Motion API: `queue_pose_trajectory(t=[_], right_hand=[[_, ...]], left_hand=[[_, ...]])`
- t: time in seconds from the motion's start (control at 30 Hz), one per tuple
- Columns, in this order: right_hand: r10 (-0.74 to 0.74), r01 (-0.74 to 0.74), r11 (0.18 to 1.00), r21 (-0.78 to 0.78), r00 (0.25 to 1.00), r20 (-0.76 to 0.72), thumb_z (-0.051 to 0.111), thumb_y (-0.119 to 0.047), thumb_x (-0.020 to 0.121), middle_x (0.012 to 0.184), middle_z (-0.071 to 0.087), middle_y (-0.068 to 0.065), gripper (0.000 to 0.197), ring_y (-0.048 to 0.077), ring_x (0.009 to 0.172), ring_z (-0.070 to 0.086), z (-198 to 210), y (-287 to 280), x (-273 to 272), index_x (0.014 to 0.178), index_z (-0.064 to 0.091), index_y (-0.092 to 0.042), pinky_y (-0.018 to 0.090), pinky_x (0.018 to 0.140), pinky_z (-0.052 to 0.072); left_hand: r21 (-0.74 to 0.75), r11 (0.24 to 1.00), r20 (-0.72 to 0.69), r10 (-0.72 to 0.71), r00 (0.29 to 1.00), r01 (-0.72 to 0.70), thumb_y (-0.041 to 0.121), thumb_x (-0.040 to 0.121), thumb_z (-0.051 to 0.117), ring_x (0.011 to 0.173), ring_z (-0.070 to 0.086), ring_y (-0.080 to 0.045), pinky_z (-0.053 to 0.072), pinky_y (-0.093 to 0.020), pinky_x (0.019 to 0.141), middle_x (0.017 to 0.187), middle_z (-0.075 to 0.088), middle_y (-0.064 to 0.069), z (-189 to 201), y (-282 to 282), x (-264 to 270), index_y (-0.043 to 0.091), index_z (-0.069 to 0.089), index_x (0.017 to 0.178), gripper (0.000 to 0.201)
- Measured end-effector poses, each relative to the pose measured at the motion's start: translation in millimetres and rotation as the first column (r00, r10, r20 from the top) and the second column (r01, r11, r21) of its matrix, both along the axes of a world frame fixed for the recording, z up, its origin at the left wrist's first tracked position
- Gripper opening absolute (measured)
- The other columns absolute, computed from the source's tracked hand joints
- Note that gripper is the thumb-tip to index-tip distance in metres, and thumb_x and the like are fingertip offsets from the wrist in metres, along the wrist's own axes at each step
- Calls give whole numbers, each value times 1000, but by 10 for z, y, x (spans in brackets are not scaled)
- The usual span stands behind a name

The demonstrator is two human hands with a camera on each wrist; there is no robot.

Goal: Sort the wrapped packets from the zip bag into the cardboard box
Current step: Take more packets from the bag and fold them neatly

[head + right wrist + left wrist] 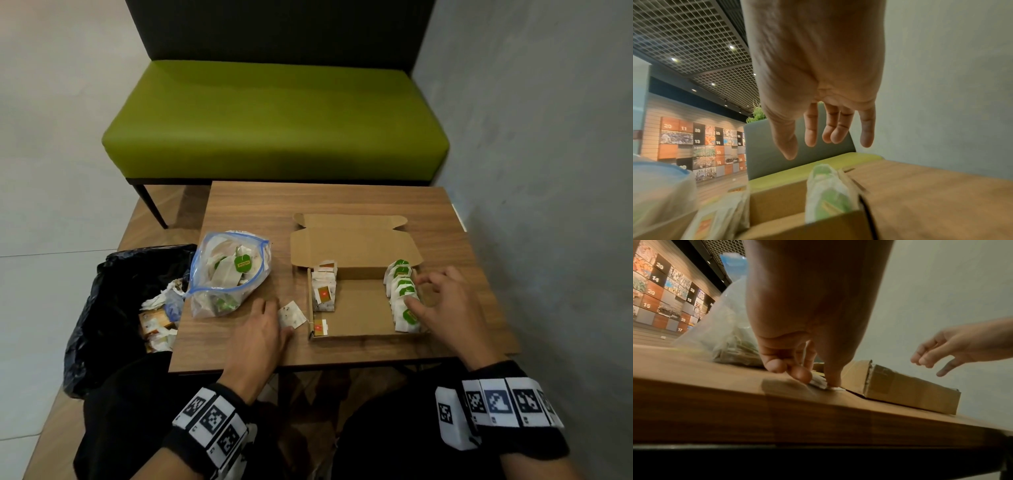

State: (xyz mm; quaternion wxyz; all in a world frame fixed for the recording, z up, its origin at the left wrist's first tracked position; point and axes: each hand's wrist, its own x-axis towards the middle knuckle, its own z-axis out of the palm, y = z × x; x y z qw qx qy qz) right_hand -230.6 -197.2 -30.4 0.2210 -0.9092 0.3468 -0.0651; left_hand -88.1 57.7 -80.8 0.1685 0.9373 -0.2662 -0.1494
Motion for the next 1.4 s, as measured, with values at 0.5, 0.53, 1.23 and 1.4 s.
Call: queue_pose_trajectory(t=[0.5, 0.53, 1.23, 1.4], right_hand=[[518, -533, 831, 161, 846, 127, 73, -35, 83, 117, 47, -14, 57, 3, 109, 44, 322, 935, 386, 136, 53, -34, 28, 95, 46], [556, -571, 803, 169, 821, 132, 73, -38, 81, 116, 46, -14, 60, 3, 110, 45, 319, 986, 411, 137, 52, -35, 28, 94, 46], [360, -481, 794, 373, 865, 348, 48, -60, 92, 69, 67, 0, 52, 11, 57, 61, 231, 1037, 315, 88, 74, -15, 38, 59, 53], [415, -506, 675, 536, 862, 292, 46, -41, 103, 66, 66, 3, 13, 8, 48, 58, 235, 1366, 342, 95, 55, -36, 32, 54, 48]], left_hand=[[-407, 888, -526, -36, 850, -214, 12, 82, 72, 59, 64, -7, 50, -23, 55, 75, 73, 1, 731, 306, 10, 19, 72, 80, 7], [-475, 846, -571, -86, 817, -243, 5, 84, 71, 52, 60, -4, 46, -18, 50, 74, 73, -1, 843, 299, -33, 14, 73, 84, 10], [-780, 399, -602, -266, 752, -483, 25, 78, 73, 64, 56, -28, 44, -36, 61, 72, 69, -16, 1048, 363, -21, 10, 75, 86, 18], [-805, 374, -566, -249, 786, -461, 8, 81, 71, 66, 63, -14, 51, -23, 60, 76, 72, -5, 1092, 193, -89, 4, 67, 87, 9]])
